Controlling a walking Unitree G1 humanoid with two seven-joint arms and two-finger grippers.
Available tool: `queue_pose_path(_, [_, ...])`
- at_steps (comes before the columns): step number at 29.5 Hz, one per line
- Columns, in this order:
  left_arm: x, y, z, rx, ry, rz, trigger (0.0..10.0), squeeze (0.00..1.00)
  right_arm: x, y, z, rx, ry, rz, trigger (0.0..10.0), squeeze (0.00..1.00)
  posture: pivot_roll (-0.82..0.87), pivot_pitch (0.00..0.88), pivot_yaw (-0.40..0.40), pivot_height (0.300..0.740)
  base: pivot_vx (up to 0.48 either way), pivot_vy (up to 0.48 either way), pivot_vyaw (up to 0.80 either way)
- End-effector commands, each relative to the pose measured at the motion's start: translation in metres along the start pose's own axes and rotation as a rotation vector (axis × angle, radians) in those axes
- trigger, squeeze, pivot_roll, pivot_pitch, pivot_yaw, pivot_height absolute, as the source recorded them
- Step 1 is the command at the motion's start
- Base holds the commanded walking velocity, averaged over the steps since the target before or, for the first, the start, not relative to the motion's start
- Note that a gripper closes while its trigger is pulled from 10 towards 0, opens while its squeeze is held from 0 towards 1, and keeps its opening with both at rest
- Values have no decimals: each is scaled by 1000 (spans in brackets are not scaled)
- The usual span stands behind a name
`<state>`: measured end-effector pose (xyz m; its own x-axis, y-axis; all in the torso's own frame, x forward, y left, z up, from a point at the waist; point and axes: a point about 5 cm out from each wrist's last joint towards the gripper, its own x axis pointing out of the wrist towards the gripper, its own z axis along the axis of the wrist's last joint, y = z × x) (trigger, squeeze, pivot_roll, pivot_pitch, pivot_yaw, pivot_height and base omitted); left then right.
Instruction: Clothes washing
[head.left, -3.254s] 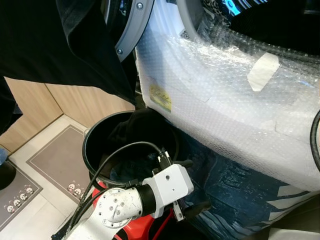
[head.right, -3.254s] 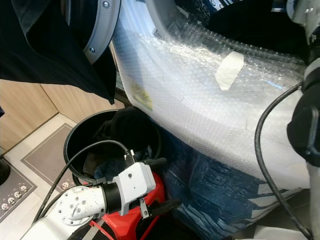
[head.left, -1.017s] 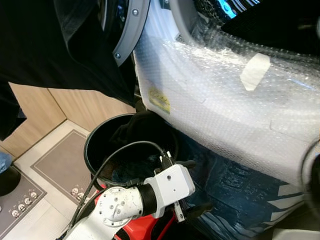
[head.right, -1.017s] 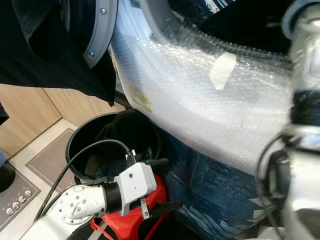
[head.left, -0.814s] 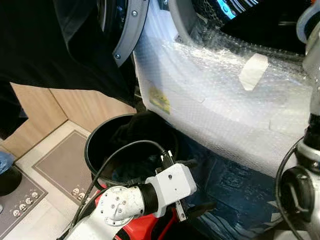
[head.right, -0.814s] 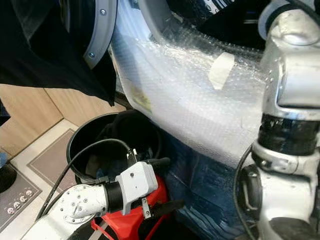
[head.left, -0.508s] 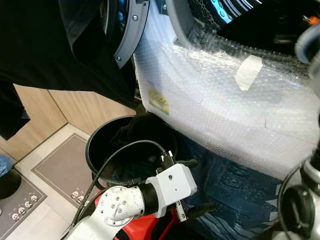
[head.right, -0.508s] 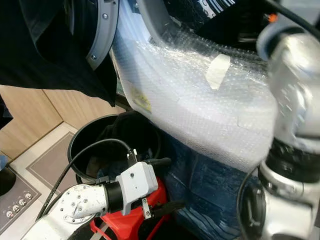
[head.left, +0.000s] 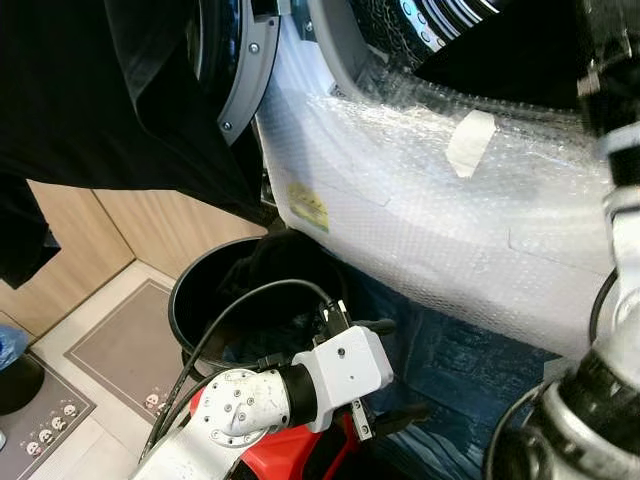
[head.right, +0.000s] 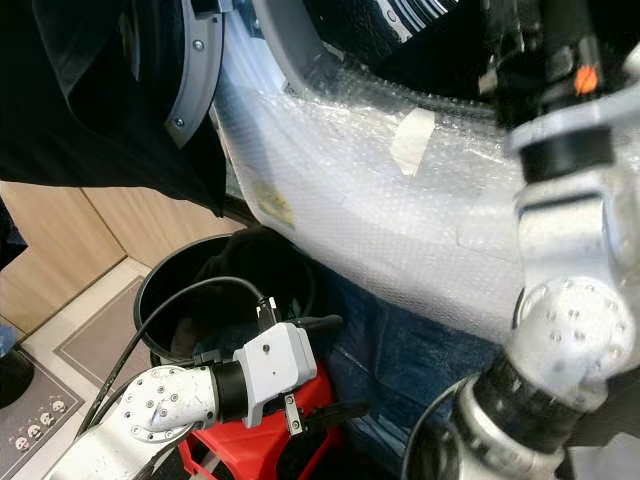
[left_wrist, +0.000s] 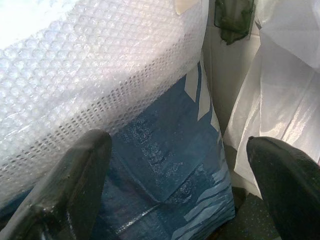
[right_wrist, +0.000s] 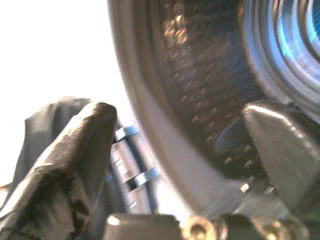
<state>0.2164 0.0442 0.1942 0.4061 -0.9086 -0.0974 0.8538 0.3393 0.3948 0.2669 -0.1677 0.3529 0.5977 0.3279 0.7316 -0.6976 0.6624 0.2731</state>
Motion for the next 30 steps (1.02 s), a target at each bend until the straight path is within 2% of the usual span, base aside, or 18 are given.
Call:
queue_pose_path(1, [-2, 4, -2, 4, 2, 18, 10000, 0, -7, 4, 0, 35, 4, 56, 10000, 0, -94, 120, 46, 740, 0, 0, 0])
queue_pose_path(2, [-4, 6, -7, 9, 21, 48, 10000, 0, -17, -4, -9, 68, 46, 39, 10000, 0, -84, 111, 51, 740, 0, 0, 0])
queue_pose_path(3, [-4, 6, -7, 9, 21, 48, 10000, 0, -17, -4, -9, 68, 46, 39, 10000, 0, -84, 111, 51, 740, 0, 0, 0])
queue_pose_path(6, [-7, 12, -18, 30, 41, 132, 10000, 0, -27, -6, -16, 151, 90, 91, 10000, 0, -81, 105, 55, 740, 0, 0, 0])
queue_pose_path(7, [-11, 19, -23, -3, 40, 219, 10000, 0, -36, -3, -19, 173, 156, 177, 10000, 0, -79, 101, 57, 740, 0, 0, 0])
queue_pose_path(9, [-15, 27, -26, -49, 27, 301, 10000, 0, -45, 2, -21, 164, 229, 271, 10000, 0, -78, 96, 60, 740, 0, 0, 0])
queue_pose_path(13, [-26, 41, -30, -137, -8, 414, 10000, 0, -64, 6, -32, 176, 382, 374, 10000, 0, -71, 90, 63, 740, 0, 0, 0])
queue_pose_path(14, [-33, 50, -33, -142, -23, 504, 10000, 0, -83, 10, -39, 187, 506, 455, 10000, 0, -64, 85, 65, 740, 0, 0, 0])
queue_pose_path(15, [-37, 54, -35, -142, -26, 545, 10000, 0, -90, 10, -42, 194, 556, 477, 10000, 0, -61, 82, 68, 740, 0, 0, 0])
queue_pose_path(18, [-43, 59, -38, -153, -50, 615, 10000, 0, -103, 11, -48, 227, 667, 520, 10000, 0, -55, 77, 69, 740, 0, 0, 0])
queue_pose_path(19, [-43, 59, -38, -153, -50, 615, 10000, 0, -103, 11, -48, 227, 667, 520, 10000, 0, -55, 77, 69, 740, 0, 0, 0])
queue_pose_path(21, [-49, 62, -43, -158, -53, 675, 10000, 0, -115, 8, -56, 205, 775, 544, 10000, 0, -54, 73, 72, 740, 0, 0, 0])
queue_pose_path(28, [-60, 70, -59, -276, -71, 777, 10000, 0, -131, -7, -76, 119, 915, 500, 10000, 0, -43, 55, 73, 740, 0, 0, 0])
queue_pose_path(30, [-62, 71, -63, -287, -65, 791, 10000, 0, -134, -10, -79, 96, 938, 487, 10000, 0, -43, 55, 74, 740, 0, 0, 0])
